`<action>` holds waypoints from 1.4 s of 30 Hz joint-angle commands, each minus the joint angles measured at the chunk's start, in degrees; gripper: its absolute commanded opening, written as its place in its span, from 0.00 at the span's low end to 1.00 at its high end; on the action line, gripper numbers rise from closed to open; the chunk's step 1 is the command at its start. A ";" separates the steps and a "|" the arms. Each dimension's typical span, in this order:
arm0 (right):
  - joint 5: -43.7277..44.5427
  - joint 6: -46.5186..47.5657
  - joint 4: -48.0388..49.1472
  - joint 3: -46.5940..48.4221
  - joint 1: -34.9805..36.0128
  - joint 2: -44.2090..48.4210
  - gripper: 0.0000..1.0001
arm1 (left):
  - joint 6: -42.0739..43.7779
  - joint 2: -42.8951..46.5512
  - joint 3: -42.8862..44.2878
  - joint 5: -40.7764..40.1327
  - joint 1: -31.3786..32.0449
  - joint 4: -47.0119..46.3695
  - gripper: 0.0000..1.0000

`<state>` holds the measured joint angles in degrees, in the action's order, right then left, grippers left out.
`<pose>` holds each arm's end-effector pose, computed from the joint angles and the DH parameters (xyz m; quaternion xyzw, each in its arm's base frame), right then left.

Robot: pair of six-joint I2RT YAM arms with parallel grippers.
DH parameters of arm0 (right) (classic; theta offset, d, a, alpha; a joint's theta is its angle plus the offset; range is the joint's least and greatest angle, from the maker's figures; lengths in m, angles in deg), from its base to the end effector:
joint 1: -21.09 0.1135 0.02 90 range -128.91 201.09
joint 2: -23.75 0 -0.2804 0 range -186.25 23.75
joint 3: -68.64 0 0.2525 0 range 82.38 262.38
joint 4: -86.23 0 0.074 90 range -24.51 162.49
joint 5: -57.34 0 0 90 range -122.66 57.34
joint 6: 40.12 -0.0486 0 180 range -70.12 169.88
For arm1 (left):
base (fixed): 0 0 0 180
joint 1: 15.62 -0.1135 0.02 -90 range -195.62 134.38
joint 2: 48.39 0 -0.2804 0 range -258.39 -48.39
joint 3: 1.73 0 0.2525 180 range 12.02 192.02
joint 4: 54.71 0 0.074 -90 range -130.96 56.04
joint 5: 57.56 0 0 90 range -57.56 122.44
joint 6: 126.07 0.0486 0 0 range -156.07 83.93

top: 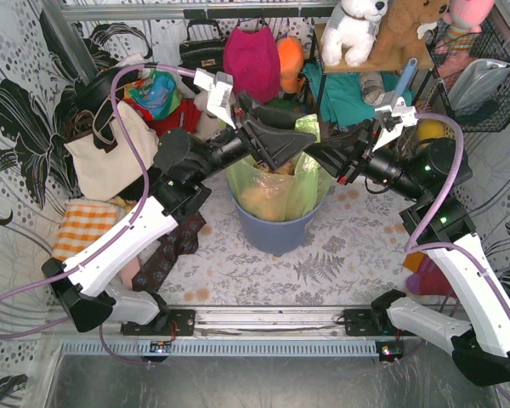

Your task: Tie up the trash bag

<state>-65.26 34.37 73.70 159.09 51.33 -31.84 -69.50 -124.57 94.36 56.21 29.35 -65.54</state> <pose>0.1380 0.1108 0.5328 -0.2997 0.5001 0.4539 0.6738 0.1929 -0.2204 0.5323 0.2267 0.4633 -0.6165 0.5948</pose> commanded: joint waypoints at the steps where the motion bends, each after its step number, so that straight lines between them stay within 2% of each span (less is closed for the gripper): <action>1: -1.83 1.43 3.38 -0.24 0.16 0.81 0.00 | -2.38 -2.10 5.15 -1.69 0.20 2.67 0.69; 5: -1.44 1.38 3.06 -0.16 0.16 0.91 0.00 | -2.45 -2.84 6.03 -1.36 0.21 3.71 0.57; 11: -0.98 1.41 2.79 0.09 0.14 0.79 0.00 | -2.36 -2.41 5.14 -0.87 0.20 4.26 0.57; 14: -1.13 1.51 2.87 0.11 0.14 0.68 0.00 | -2.17 -2.26 5.05 -0.76 0.21 4.29 0.43; 18: -0.90 1.40 2.69 0.02 0.11 1.10 0.00 | -2.07 -2.43 4.76 0.38 0.21 2.39 0.11; 19: -0.81 1.29 2.65 0.07 0.11 1.24 0.04 | -2.12 -2.55 4.69 0.74 0.21 2.08 0.05; 20: -0.61 1.11 2.70 0.17 0.09 1.46 0.16 | -2.18 -2.55 4.48 1.01 0.21 1.73 0.01; 22: -0.52 0.22 2.84 1.17 0.09 1.56 0.43 | -2.21 -2.18 3.45 1.06 0.21 1.11 0.00; 23: -0.75 -0.42 3.16 1.83 0.15 1.64 0.51 | -2.32 -1.76 2.67 1.13 0.21 0.73 0.00; 25: -0.58 -2.00 4.21 3.53 0.10 1.50 0.59 | -2.34 -0.63 0.77 1.53 0.21 0.00 0.00; 31: 1.81 -5.63 1.17 13.79 0.17 -4.66 0.60 | -2.10 3.51 -7.01 4.63 0.21 -6.39 0.00; 38: -0.31 -8.18 -2.49 25.30 0.12 -16.27 0.60 | -2.86 7.58 -15.28 5.93 0.25 -13.75 0.00; 42: -0.90 -9.75 -2.98 29.26 0.19 -20.87 0.63 | -3.06 8.90 -18.12 6.82 0.24 -17.96 0.00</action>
<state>-65.06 27.68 72.72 185.17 51.33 -49.09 -72.30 -117.45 78.21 61.30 29.35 -74.96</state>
